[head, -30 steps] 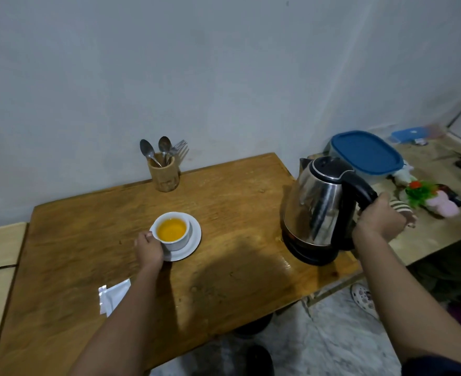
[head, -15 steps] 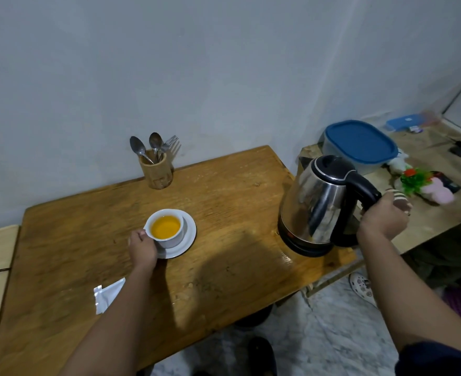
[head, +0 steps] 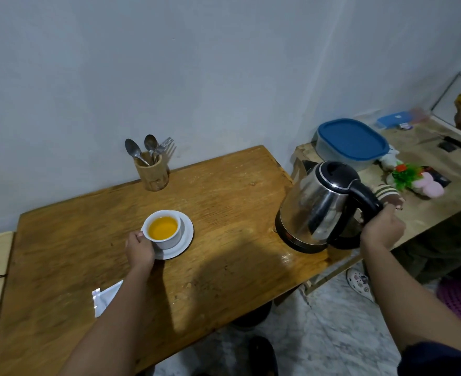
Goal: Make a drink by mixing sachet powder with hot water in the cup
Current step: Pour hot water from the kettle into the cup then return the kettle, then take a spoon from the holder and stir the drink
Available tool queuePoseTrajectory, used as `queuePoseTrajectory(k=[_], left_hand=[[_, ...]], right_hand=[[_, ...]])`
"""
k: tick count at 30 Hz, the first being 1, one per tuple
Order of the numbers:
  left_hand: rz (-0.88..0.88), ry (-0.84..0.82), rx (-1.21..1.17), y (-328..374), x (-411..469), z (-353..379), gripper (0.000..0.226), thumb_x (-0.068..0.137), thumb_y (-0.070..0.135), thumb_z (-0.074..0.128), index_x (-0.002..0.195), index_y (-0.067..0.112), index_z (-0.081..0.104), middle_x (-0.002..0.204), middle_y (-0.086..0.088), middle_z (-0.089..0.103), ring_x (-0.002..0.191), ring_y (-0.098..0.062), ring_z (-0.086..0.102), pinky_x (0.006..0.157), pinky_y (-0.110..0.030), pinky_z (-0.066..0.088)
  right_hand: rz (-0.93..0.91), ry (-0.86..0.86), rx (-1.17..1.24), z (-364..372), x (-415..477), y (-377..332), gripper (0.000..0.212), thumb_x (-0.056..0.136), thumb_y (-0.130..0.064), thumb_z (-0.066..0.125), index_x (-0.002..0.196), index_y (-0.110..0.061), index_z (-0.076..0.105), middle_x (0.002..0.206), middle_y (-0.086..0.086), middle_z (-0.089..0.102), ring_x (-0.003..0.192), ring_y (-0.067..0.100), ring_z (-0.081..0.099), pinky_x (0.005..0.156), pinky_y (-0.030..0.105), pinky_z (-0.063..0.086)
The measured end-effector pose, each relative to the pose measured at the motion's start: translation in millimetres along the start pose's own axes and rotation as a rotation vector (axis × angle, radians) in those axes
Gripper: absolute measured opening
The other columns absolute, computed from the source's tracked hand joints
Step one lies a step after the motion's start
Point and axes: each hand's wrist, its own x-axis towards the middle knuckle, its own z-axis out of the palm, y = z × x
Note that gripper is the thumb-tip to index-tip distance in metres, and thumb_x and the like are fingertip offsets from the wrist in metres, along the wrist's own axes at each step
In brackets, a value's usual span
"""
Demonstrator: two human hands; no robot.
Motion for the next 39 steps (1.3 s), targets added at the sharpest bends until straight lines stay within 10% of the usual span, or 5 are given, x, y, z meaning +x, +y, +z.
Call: queuePoseTrajectory(k=[12, 24, 39], left_hand=[[0.042, -0.023, 0.049, 3, -3, -5, 0.033, 0.097, 0.017, 0.032, 0.116, -0.002, 0.05, 0.127, -0.025, 0.05, 0.115, -0.04, 0.049, 0.097, -0.048, 0.041], [0.102, -0.043, 0.041, 2, -4, -9, 0.033, 0.097, 0.014, 0.033, 0.114, -0.007, 0.052, 0.122, -0.027, 0.052, 0.112, -0.042, 0.051, 0.094, -0.047, 0.042], [0.168, -0.293, -0.049, -3, 7, -37, 0.026, 0.097, 0.014, 0.041, 0.075, 0.022, 0.053, 0.08, -0.001, 0.055, 0.078, -0.013, 0.05, 0.067, -0.024, 0.04]], right_hand=[[-0.18, -0.075, -0.122, -11, -2, 0, 0.036, 0.095, -0.022, 0.036, 0.077, 0.0, 0.057, 0.077, 0.019, 0.047, 0.072, 0.03, 0.042, 0.066, 0.034, 0.029], [-0.946, -0.354, -0.34, 26, -38, -72, 0.019, 0.09, -0.016, 0.049, 0.095, -0.007, 0.065, 0.093, 0.009, 0.065, 0.094, 0.028, 0.053, 0.076, 0.034, 0.04], [-0.844, -1.384, -0.422, 252, -218, -54, 0.016, 0.086, -0.014, 0.055, 0.081, -0.014, 0.071, 0.084, 0.006, 0.07, 0.072, 0.012, 0.057, 0.071, 0.026, 0.044]])
